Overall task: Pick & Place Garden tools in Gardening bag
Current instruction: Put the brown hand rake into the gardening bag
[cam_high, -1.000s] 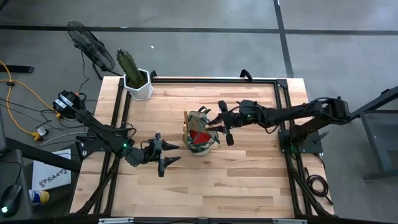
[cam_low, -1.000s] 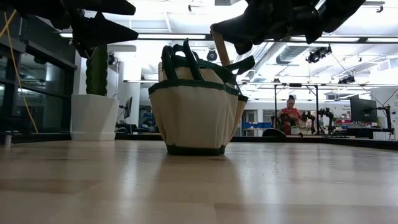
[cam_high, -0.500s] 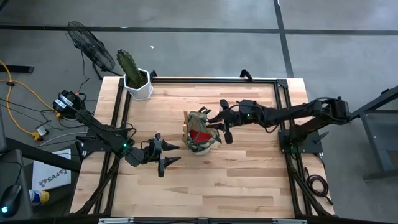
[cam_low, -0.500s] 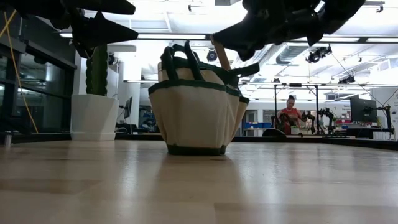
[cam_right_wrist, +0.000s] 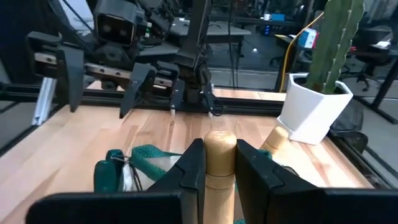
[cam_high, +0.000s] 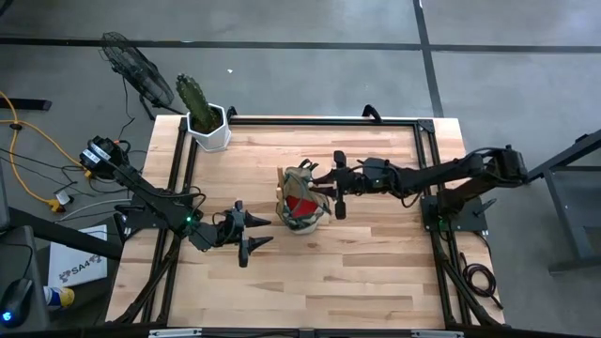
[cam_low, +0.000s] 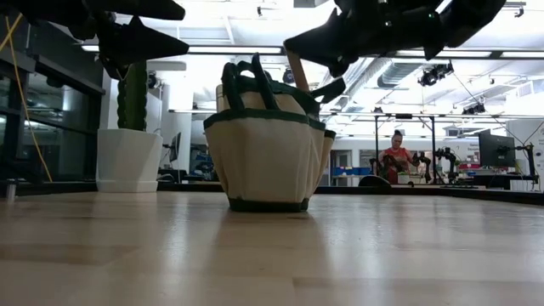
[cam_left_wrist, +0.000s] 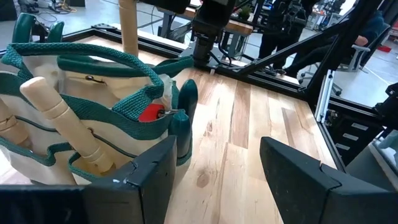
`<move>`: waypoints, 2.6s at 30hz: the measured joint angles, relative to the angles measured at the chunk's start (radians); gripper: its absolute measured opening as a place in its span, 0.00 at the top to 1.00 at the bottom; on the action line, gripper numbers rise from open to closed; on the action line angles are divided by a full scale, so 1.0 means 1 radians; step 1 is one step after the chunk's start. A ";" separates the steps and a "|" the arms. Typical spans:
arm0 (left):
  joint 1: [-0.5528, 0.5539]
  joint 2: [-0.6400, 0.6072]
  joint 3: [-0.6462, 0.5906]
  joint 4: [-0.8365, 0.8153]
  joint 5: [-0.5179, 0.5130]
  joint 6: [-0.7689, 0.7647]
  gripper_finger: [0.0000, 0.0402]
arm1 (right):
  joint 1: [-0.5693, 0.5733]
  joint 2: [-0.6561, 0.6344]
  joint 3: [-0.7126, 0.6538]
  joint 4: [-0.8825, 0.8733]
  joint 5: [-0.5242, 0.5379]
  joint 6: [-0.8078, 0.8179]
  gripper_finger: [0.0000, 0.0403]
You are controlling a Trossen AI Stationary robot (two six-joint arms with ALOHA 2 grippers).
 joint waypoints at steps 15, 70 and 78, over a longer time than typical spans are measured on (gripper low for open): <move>0.000 0.000 0.000 0.000 0.022 0.001 0.44 | 0.014 0.079 0.001 0.025 0.151 0.041 0.88; 0.095 0.359 0.452 -0.231 0.019 0.215 0.44 | 0.119 0.332 0.001 0.534 0.367 0.176 0.88; 0.112 0.360 0.596 -0.522 -0.005 0.269 0.44 | 0.118 0.332 0.001 0.512 0.367 0.173 0.88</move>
